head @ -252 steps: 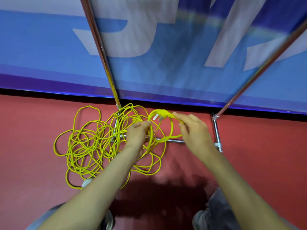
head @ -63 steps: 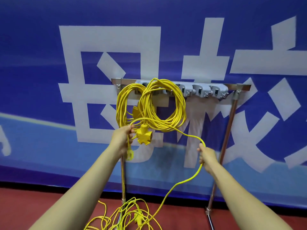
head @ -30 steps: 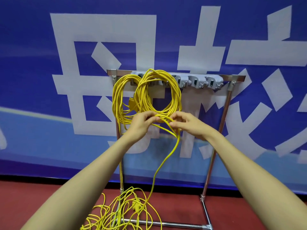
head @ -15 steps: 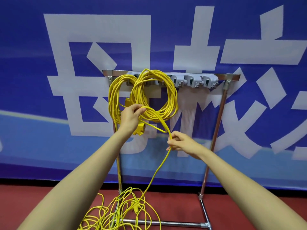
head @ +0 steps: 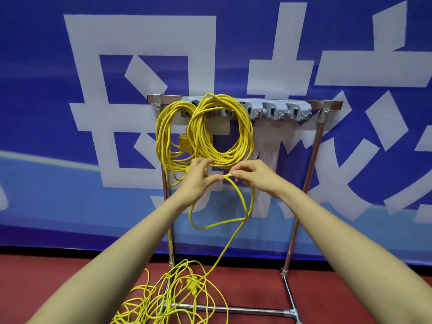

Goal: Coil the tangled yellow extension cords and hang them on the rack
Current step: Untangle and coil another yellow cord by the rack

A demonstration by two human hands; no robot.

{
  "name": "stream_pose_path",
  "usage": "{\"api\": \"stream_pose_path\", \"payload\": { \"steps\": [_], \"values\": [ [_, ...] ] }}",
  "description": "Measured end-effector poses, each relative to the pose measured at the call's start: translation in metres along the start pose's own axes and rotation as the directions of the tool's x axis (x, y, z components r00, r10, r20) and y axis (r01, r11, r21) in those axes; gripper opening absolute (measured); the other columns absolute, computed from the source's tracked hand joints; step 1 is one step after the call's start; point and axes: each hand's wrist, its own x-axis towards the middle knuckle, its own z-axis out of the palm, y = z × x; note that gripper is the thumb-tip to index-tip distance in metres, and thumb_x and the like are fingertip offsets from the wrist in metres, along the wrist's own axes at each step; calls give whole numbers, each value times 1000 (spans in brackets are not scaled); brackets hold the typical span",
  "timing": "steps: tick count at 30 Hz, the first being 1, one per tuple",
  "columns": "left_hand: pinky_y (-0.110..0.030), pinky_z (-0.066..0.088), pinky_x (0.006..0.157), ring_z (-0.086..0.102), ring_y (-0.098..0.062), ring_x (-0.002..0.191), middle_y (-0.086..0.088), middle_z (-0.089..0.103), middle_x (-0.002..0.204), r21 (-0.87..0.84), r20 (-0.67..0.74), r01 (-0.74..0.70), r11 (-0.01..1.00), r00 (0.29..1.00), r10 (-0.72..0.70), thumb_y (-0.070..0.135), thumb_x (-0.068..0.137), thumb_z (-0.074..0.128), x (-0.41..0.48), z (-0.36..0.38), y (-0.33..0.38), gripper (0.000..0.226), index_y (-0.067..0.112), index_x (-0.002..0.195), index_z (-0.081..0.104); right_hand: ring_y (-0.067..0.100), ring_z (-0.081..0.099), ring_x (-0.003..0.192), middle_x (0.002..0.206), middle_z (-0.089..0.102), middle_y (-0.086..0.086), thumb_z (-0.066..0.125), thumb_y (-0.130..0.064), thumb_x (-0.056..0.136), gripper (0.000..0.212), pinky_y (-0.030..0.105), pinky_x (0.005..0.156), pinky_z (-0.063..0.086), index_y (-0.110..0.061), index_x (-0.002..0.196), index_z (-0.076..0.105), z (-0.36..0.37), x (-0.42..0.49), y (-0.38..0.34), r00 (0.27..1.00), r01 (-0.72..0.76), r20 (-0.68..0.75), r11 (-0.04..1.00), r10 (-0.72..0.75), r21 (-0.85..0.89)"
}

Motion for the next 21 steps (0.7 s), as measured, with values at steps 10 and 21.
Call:
{"api": "stream_pose_path", "payload": {
  "steps": [10, 21],
  "values": [
    [-15, 46, 62, 57, 0, 56, -1, 59, 71, -315, 60, 99, 944, 995, -84, 18, 99, 52, -7, -6, 10, 22, 4, 95, 69, 5, 56, 74, 83, 61, -4, 70, -23, 84, 25, 22, 71, 47, -10, 105, 63, 9, -1, -8, 996, -9, 93, 995, 0, 95],
    [-18, 36, 55, 43, -5, 57, 3, 50, 67, -568, 165, 129, 813, 985, -41, 22, 100, 51, 6, -36, 29, 23, 11, 85, 64, 30, 61, 83, 81, 60, 15, 47, -75, 74, 75, 51, 94, 43, -3, 87, 63, 15, -21, 29, 873, -417, 486, 579, 42, 700]
  ]
}}
